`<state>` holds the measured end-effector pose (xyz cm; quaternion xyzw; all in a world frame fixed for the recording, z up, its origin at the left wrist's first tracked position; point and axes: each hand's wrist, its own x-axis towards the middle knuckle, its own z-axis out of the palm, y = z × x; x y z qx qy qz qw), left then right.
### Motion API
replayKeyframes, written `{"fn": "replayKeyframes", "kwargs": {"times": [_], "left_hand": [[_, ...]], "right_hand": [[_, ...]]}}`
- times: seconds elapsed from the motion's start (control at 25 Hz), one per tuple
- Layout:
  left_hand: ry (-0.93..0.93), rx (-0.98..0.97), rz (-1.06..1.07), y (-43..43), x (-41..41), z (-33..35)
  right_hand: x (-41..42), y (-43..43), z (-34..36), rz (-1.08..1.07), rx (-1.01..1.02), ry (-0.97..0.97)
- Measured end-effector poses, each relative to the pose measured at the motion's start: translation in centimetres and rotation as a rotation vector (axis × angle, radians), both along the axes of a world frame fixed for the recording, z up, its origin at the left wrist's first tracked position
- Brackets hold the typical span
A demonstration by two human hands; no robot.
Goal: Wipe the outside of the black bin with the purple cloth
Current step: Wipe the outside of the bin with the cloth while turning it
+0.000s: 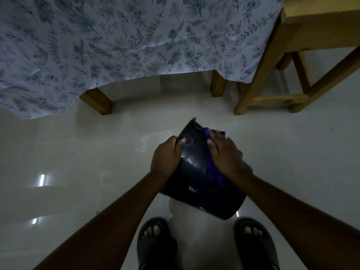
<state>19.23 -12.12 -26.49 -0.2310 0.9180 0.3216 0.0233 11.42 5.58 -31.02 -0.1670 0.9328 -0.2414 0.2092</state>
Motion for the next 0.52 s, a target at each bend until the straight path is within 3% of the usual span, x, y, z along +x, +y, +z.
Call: {"fn": "replayKeyframes", "kwargs": {"times": [0.12, 0.28, 0.36, 0.44, 0.52], "left_hand": [[-0.024, -0.026, 0.023, 0.1, 0.2, 0.1], [-0.033, -0.049, 0.035, -0.2, 0.1, -0.4], [-0.021, -0.034, 0.023, 0.0, 0.0, -0.2], [-0.015, -0.042, 0.022, 0.3, -0.4, 0.0], [-0.025, -0.05, 0.036, 0.4, -0.8, 0.2]], "right_hand": [[0.1, 1.6, -0.2, -0.2, -0.038, -0.16], [7.9, 1.4, 1.8, 0.022, 0.093, 0.13], [6.2, 0.3, 1.5, 0.098, 0.034, 0.195], [1.6, -0.4, 1.1, 0.054, -0.042, 0.059], [-1.0, 0.8, 0.5, -0.128, -0.079, -0.12]]}}
